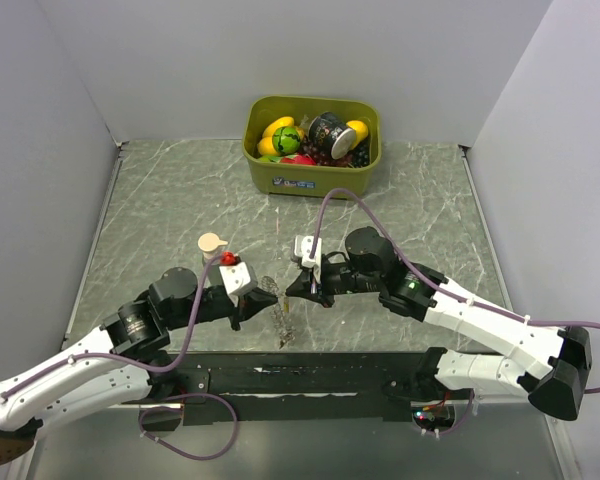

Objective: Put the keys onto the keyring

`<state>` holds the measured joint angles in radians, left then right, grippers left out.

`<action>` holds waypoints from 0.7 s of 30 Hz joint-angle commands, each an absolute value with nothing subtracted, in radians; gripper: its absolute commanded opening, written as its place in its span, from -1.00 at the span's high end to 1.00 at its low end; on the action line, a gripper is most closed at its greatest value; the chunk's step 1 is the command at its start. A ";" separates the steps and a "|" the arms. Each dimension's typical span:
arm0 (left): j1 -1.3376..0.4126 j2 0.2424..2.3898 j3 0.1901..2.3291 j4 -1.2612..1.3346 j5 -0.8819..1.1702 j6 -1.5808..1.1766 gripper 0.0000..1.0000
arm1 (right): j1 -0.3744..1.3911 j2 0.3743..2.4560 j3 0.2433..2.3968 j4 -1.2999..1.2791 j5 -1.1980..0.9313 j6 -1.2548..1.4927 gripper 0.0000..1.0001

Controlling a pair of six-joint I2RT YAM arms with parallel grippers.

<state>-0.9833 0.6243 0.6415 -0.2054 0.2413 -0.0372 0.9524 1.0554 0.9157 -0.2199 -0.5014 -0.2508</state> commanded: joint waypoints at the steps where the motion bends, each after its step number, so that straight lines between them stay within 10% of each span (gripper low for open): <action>1: -0.988 0.578 0.641 -0.124 0.282 -0.034 0.98 | 0.933 1.057 0.908 -0.146 -0.502 -0.249 1.00; 14: -0.988 0.568 0.632 -0.055 0.316 -0.046 0.98 | 0.928 1.072 0.896 -0.124 -0.607 -0.259 0.95; 21: -0.988 0.577 0.634 -0.034 0.322 -0.049 0.98 | 0.928 1.003 0.861 -0.114 -0.543 -0.262 -0.07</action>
